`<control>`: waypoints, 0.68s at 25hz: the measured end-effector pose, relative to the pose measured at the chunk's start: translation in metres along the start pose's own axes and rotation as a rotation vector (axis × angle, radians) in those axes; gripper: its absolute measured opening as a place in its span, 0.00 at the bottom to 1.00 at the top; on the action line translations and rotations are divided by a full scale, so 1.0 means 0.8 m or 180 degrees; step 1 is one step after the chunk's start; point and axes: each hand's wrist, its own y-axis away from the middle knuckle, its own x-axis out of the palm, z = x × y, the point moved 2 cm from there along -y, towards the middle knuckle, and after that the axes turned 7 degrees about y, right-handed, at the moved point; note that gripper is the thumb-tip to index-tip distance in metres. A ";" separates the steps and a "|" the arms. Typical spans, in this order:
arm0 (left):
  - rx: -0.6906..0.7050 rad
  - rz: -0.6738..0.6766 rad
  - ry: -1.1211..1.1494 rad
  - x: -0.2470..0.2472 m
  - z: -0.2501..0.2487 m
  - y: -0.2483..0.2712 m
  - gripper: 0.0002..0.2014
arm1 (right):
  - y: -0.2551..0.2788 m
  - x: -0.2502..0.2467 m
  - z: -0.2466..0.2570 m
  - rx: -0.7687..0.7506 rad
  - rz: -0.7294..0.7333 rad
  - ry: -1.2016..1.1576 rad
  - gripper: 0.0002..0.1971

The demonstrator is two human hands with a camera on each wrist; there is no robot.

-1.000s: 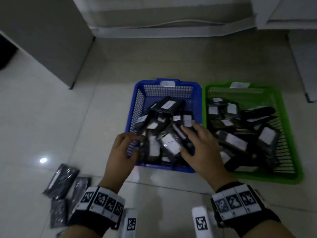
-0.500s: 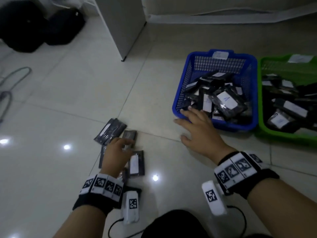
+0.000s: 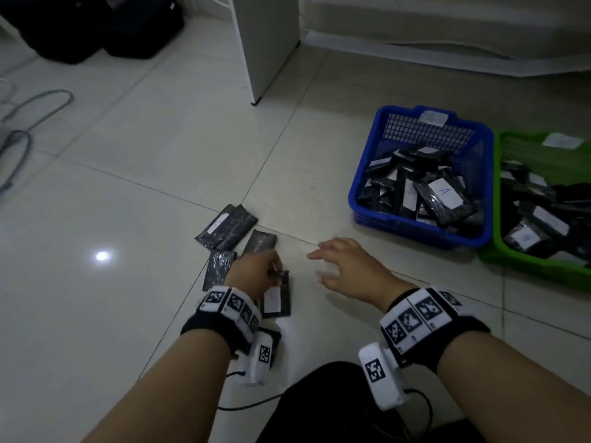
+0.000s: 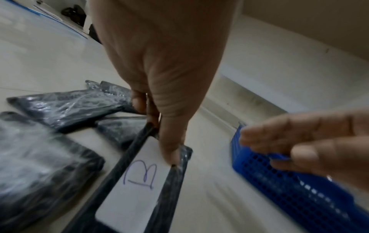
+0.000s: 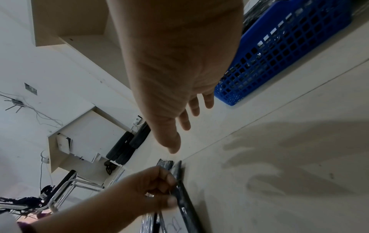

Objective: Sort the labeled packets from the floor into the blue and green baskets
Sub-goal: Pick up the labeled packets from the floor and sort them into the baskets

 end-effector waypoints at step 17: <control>-0.0582 -0.0751 0.0448 0.039 0.039 -0.005 0.28 | -0.009 0.002 0.002 0.0977 -0.0381 -0.2706 0.07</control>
